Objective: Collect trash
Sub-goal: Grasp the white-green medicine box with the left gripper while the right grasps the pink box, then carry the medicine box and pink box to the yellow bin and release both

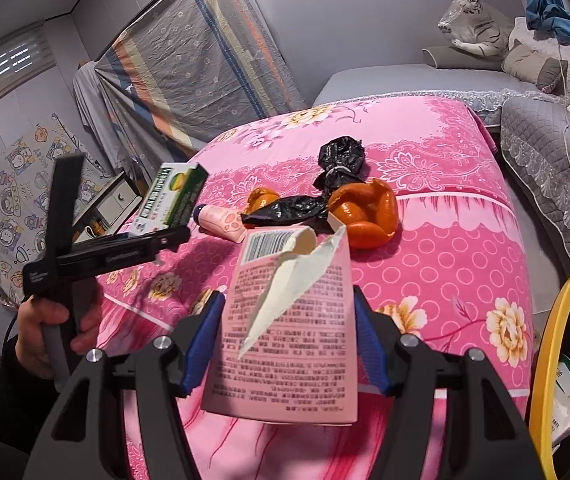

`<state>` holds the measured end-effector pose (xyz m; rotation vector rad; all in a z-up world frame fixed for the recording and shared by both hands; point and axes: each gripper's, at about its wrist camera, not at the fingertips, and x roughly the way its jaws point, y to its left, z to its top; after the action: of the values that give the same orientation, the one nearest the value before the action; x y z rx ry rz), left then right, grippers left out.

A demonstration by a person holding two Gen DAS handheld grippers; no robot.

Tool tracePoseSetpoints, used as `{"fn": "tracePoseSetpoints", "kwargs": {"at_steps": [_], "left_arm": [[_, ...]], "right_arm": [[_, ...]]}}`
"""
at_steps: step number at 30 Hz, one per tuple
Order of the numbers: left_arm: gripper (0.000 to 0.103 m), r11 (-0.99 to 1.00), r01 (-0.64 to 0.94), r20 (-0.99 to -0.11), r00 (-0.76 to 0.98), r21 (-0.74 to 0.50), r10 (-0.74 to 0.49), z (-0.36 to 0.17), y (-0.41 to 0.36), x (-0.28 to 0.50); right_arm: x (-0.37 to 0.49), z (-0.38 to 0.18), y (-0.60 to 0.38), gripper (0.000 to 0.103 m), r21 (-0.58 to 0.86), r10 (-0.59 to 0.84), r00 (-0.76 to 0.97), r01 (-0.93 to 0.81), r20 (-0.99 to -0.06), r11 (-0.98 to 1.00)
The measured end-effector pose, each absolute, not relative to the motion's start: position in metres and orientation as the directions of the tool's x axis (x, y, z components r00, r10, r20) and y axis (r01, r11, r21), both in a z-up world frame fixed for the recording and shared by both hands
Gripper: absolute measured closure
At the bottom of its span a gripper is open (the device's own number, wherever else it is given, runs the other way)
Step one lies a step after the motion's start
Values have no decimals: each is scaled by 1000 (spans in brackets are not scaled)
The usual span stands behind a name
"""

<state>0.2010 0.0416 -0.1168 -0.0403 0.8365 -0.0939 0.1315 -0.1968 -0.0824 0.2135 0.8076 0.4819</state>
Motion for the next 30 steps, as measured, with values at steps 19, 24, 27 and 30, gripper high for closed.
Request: {"fn": "tracePoseSetpoints", "kwargs": {"at_steps": [19, 24, 27, 30], "left_arm": [[41, 960, 276, -618, 746, -53, -248, -66, -23, 136], [41, 928, 373, -602, 736, -22, -310, -55, -65, 137], [40, 904, 428, -594, 727, -1, -345, -49, -90, 140], [41, 878, 478, -591, 713, 15, -378, -47, -118, 142]], "right_arm": [[113, -52, -235, 44, 378, 446, 678, -260, -584, 889], [108, -46, -275, 44, 391, 387, 735, -180, -556, 903], [103, -44, -298, 44, 394, 346, 768, -133, -539, 909], [99, -44, -320, 44, 394, 297, 794, -80, -530, 916]]}}
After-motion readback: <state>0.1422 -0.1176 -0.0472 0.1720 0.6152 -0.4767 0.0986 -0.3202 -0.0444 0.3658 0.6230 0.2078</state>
